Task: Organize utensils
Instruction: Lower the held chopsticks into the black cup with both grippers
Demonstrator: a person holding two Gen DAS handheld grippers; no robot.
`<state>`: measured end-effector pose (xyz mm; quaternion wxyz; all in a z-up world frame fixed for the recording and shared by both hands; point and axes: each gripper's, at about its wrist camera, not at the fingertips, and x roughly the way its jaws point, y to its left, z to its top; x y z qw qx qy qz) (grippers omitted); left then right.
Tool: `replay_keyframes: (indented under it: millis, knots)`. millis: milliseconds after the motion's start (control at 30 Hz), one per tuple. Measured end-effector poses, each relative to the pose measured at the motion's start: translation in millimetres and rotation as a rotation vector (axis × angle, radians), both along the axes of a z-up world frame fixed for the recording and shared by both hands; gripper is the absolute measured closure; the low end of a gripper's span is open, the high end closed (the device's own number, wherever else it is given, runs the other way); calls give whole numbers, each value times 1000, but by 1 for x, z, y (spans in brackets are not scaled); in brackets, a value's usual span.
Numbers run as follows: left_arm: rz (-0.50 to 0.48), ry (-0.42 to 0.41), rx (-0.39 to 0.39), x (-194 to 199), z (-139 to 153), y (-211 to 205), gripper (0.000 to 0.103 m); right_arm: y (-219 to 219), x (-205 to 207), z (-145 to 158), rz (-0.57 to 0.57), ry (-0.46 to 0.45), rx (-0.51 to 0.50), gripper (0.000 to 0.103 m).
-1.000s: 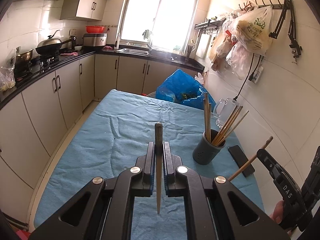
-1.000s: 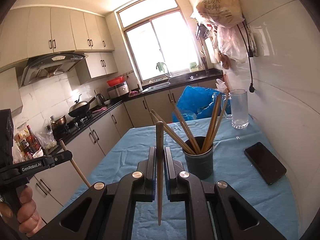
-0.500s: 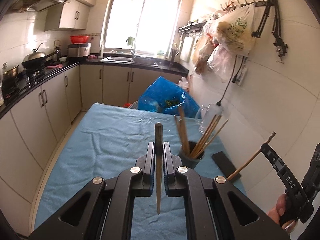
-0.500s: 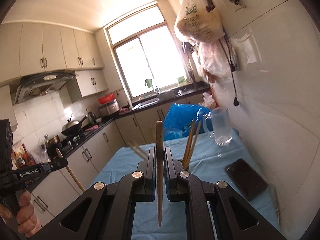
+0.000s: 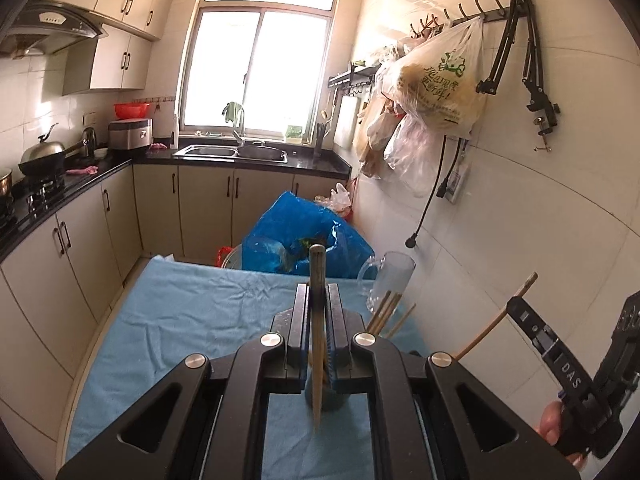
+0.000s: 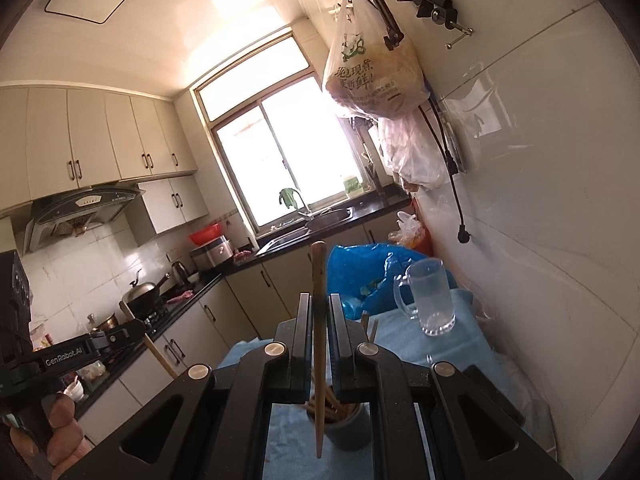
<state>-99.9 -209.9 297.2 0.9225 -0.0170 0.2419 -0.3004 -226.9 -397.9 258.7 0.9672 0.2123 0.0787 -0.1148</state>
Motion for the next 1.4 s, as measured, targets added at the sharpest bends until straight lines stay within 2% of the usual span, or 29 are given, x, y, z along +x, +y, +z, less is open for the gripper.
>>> replay_keyframes:
  millis: [200,400,767,1067,1200,1333,1400]
  knots:
    - [6,2,-24,26,4,-30,96,-9,21,6,-10,-7,-15,95]
    - [25,24,-39,52,-16,-47,96,-18,46,3,-23,-8,-29,95]
    - [24,125,12,81,-73,-52,96,-26,89,-43,-19,109,-24,95]
    - [28,149,41,86,-86,-49,96,-32,111,-77,-6,226,24,94]
    - [31,162,40,88,-89,-44,95,-34,113,-82,9,235,49,94]
    - [43,161,36,86,-89,-39,79,-36,110,-82,24,232,67,93]
    - [51,147,35,84,-87,-36,78,-34,108,-80,21,229,61,91]
